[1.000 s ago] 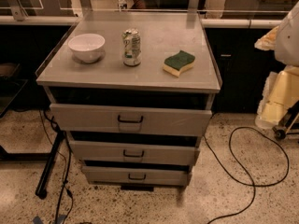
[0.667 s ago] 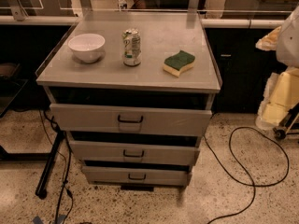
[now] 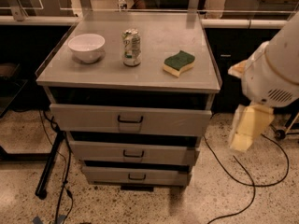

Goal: Open bottom drawer

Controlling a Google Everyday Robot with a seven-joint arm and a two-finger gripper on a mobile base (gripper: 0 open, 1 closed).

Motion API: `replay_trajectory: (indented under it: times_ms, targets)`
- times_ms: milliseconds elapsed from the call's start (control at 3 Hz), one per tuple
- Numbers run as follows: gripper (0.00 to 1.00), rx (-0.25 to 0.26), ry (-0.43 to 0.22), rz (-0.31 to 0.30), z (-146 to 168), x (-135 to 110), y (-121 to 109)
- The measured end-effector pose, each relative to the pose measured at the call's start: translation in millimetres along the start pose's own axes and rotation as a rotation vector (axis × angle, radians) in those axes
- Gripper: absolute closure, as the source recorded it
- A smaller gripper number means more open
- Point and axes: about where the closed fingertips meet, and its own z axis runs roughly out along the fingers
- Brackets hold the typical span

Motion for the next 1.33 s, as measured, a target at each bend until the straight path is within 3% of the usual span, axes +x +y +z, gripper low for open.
replay_trajectory:
  times_ms: [333, 1000, 1333]
  targets:
    - [0.00, -0.069, -0.013, -0.008, 43, -13, 19]
    - [0.00, -0.086, -0.013, -0.008, 53, -14, 26]
    - [0.00, -0.124, -0.037, 0.019, 91, -13, 42]
